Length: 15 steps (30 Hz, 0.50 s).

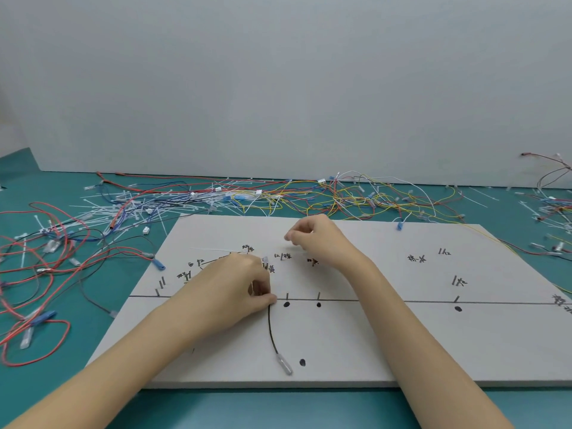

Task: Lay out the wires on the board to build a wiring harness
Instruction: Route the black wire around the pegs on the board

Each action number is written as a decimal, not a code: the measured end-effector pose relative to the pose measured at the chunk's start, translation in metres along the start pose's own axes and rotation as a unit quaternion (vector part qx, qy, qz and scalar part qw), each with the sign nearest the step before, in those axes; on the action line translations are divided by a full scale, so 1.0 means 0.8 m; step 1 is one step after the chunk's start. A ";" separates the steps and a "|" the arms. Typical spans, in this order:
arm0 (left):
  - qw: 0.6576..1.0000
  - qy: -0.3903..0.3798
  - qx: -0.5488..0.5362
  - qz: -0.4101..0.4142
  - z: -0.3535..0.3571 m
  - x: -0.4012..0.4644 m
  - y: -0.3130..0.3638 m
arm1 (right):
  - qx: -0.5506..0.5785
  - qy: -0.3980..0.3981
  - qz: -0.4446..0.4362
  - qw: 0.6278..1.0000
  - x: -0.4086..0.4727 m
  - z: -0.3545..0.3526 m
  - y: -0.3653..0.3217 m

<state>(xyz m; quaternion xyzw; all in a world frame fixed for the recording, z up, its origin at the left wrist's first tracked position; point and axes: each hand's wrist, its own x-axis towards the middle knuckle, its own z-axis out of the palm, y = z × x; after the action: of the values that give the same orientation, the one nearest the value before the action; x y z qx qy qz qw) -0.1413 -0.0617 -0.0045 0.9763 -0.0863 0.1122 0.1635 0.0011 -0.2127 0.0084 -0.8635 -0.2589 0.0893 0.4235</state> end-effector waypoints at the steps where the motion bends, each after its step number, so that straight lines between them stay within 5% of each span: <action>1: 1.000 0.003 -0.014 -0.005 0.000 -0.002 0.000 | -0.043 -0.007 0.003 0.999 -0.002 0.000 0.003; 7: 0.985 0.004 -0.155 -0.076 0.000 -0.005 0.000 | -0.161 -0.028 0.025 0.986 -0.016 0.004 0.005; 15: 0.972 0.001 -0.212 -0.097 0.000 -0.011 -0.007 | -0.282 -0.028 0.062 0.957 -0.037 -0.005 0.010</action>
<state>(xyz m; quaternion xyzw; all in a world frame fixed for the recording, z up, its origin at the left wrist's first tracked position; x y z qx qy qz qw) -0.1482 -0.0551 -0.0087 0.9228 -0.0129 0.0762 0.3774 -0.0191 -0.2351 0.0027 -0.9594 -0.2308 0.0627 0.1494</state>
